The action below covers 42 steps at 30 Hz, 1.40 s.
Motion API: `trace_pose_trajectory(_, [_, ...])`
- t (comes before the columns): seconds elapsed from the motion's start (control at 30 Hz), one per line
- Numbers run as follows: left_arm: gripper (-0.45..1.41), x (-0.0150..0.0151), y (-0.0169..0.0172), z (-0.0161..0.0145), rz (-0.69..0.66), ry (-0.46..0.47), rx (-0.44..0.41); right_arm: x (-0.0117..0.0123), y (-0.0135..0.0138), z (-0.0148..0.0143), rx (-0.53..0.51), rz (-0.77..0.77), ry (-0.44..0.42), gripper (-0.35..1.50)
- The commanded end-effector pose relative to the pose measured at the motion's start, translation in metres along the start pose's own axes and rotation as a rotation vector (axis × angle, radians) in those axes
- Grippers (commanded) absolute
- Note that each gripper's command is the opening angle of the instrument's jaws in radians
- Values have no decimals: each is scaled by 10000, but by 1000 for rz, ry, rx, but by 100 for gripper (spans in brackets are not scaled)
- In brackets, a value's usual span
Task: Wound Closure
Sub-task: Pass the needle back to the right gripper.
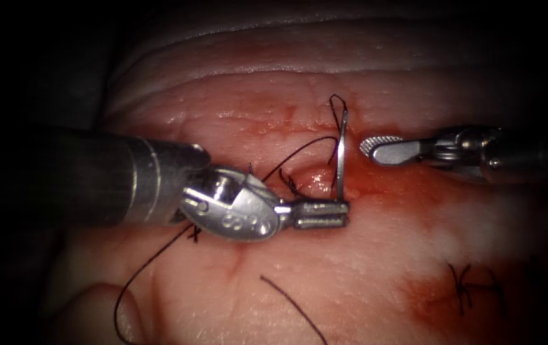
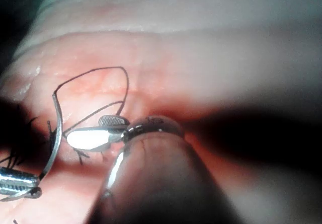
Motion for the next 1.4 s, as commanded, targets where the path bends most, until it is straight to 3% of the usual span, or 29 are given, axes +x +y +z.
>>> trace_pose_trajectory(0.03, [-45,-3,2,6,6,-1,1,-6,4,10,2,0,-1,118])
trace_pose_trajectory(0.17, [-45,0,4,9,36,-19,7,-15,-1,24,3,-1,6,116])
trace_pose_trajectory(0.63, [-45,0,14,17,45,-36,1,-18,-5,32,9,1,17,104])
trace_pose_trajectory(0.8, [-45,1,15,19,46,-40,-1,-21,-8,35,12,3,20,89])
trace_pose_trajectory(0.97, [-45,3,16,20,46,-45,-8,-21,-8,37,12,2,22,56])
trace_pose_trajectory(1.0, [-45,3,16,20,46,-45,-8,-21,-8,37,12,2,22,56])
trace_pose_trajectory(1.07, [-45,4,17,21,46,-48,-10,-21,-8,38,10,8,24,36])
trace_pose_trajectory(1.1, [-45,4,17,21,46,-48,-10,-21,-8,38,10,8,24,36])
trace_pose_trajectory(1.13, [-45,6,18,22,47,-51,-15,-21,-8,38,6,3,30,15])
trace_pose_trajectory(1.2, [-45,7,20,23,49,-48,-20,-21,-8,38,0,-1,38,-3])
trace_pose_trajectory(1.27, [-45,9,23,25,51,-47,-30,-21,-9,38,-4,-25,41,-35])
trace_pose_trajectory(1.4, [-45,10,21,24,55,-40,-39,-22,-9,37,-21,-65,46,-35])
